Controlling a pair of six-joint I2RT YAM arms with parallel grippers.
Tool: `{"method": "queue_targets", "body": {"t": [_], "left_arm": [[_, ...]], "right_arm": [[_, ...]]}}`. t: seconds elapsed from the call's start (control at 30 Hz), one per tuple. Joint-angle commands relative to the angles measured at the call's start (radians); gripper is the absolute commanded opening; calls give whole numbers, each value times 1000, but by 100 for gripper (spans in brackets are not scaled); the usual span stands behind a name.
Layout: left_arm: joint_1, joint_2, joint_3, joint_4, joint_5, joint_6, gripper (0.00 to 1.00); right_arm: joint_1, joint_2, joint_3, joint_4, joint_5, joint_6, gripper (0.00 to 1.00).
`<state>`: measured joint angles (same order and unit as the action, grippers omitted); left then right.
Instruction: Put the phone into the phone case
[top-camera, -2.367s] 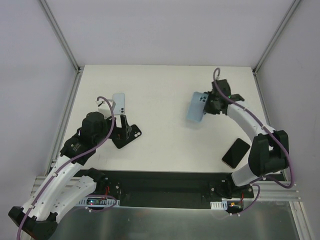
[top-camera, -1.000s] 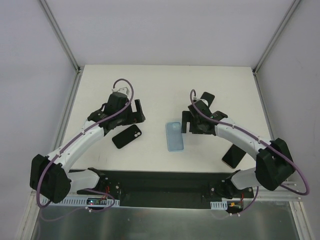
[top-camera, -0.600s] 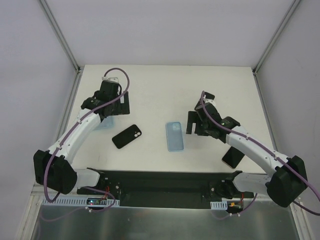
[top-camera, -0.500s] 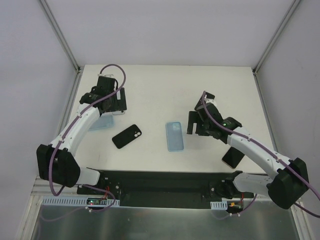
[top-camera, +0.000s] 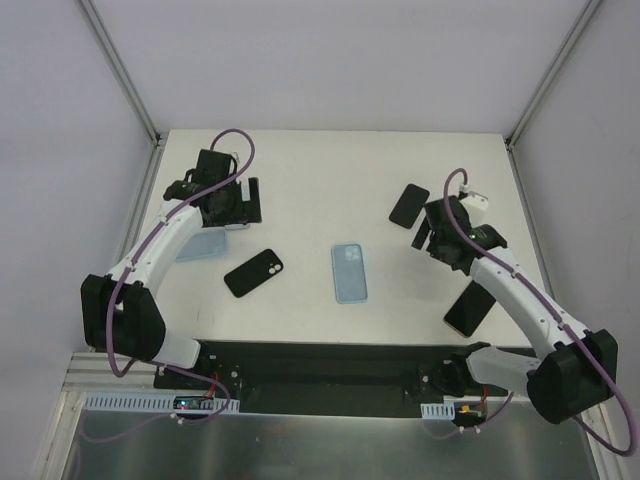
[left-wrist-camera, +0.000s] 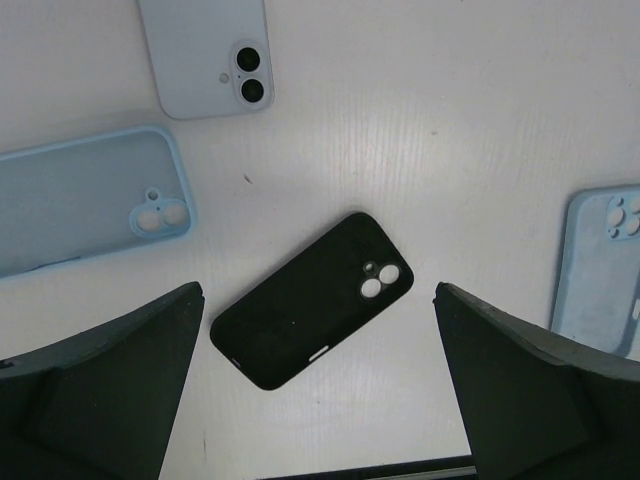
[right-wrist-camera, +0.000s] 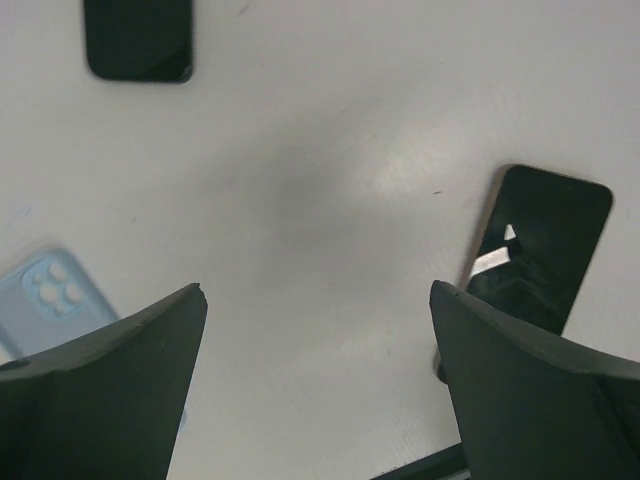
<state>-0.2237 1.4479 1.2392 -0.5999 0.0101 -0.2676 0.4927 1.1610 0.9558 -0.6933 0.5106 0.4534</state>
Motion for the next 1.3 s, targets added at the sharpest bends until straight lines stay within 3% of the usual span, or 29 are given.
{"method": "queue_targets", "body": {"t": [0.0,0.2,0.33,0.53,0.63,1.07,1.27], "left_arm": [[-9,-104,-75,23,70,28,99],[-9,-188,-153,69,169,7,99],[-9,-231,-184,80,212,13,99],[-9,-302,-216,103,327,4,99],[-11,-311,-222,104,369,-1,99],[-11,-325,-231,120,439,-47,98],[-11,-331,-228,124,450,-56,98]], "right_arm": [[-194,9,-9,-61,-3,28,96],[-449,49,-51,-71,-211,-1,96],[-522,71,-45,-109,-234,-103,96],[-651,129,-75,-65,-408,-248,96],[-681,175,-118,35,-584,-338,96],[-763,217,-95,-83,-276,-361,96],[-772,207,-103,-46,-293,-390,96]]}}
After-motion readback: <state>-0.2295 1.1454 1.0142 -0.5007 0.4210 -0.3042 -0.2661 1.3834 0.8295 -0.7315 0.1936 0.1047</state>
